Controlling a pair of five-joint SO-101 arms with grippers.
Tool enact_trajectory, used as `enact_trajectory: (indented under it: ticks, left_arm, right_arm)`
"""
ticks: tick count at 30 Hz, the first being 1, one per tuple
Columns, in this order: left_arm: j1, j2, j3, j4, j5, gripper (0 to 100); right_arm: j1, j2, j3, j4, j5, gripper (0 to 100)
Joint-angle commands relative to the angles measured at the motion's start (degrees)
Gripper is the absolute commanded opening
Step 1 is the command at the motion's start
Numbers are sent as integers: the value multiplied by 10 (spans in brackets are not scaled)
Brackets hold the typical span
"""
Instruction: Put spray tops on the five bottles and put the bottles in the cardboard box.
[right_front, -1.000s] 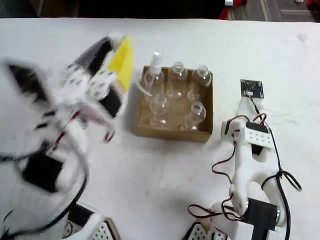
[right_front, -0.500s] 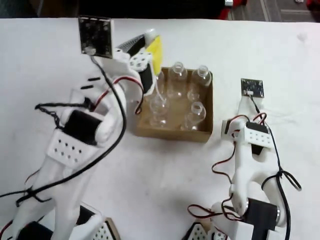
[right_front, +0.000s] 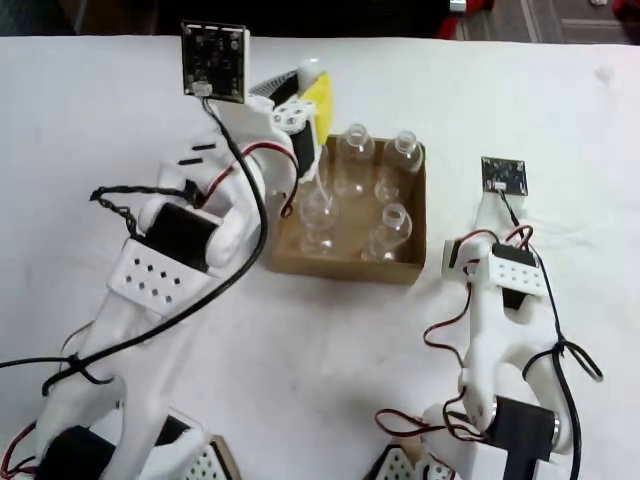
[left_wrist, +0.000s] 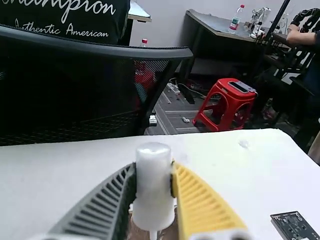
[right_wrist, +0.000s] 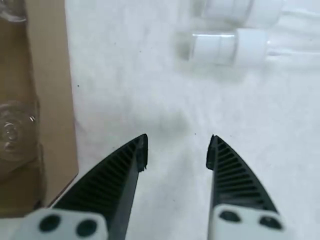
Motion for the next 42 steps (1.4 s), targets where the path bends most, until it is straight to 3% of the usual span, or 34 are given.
enact_trajectory:
  ticks: [1,4,14,22,42]
  left_arm:
    - [-9,2,-35,-19,-5,24]
    - [-9,2,-30,-15,-35,24]
    - [-7,3,-18,-21,-35,24]
    - [-5,-3,104,-167,-40,24]
    - [-3,-3,175,-174,-40,24]
  right_arm:
    - [-3,-3,-3,-8,8,176]
    - [-3,-3,-3,-8,8,176]
    - [-3,-3,-3,-8,8,176]
    - [-3,-3,-3,-8,8,176]
    - [-4,-3,-4,-8,8,176]
